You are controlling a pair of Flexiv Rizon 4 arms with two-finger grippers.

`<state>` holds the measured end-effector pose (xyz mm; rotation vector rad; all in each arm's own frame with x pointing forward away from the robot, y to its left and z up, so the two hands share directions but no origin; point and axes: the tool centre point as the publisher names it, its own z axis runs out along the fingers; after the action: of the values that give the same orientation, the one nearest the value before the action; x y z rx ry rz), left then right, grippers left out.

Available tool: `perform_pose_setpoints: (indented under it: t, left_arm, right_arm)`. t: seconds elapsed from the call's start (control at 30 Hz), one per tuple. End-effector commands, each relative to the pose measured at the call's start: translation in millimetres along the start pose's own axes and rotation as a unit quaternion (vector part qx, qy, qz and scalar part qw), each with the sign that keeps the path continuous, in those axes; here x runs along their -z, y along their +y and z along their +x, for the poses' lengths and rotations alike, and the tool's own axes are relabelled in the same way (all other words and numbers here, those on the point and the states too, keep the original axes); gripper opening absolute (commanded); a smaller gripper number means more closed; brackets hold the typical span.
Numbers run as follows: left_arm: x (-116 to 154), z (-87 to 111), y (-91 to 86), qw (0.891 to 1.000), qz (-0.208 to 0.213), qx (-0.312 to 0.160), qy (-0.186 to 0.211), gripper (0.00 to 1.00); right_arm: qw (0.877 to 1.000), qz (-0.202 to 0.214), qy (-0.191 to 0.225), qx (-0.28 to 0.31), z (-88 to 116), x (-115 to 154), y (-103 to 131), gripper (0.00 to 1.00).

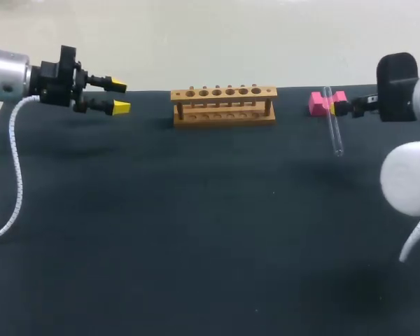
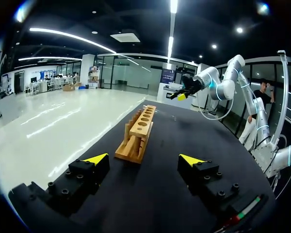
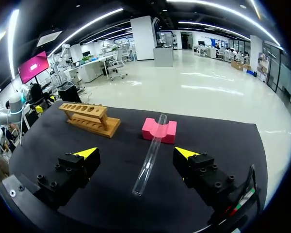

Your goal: Grasp the test tube, adjust it, and insert it.

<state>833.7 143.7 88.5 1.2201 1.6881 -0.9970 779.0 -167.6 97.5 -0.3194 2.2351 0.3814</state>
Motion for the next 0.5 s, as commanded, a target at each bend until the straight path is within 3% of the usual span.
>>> perform_pose_setpoints:
  t: [0.03,0.5]
  left_arm:
    - [0,1.0,0.2,1.0,0.0,-0.001,-0.001,1.0]
    - [0,1.0,0.2,1.0,0.0,-0.001,-0.001,1.0]
  right_arm:
    - [0.987,0.158,0.0,-0.003,1,-15,1,1.0]
    - [0.977,0.211,-0.003,-0.039,18,-63,-8,1.0]
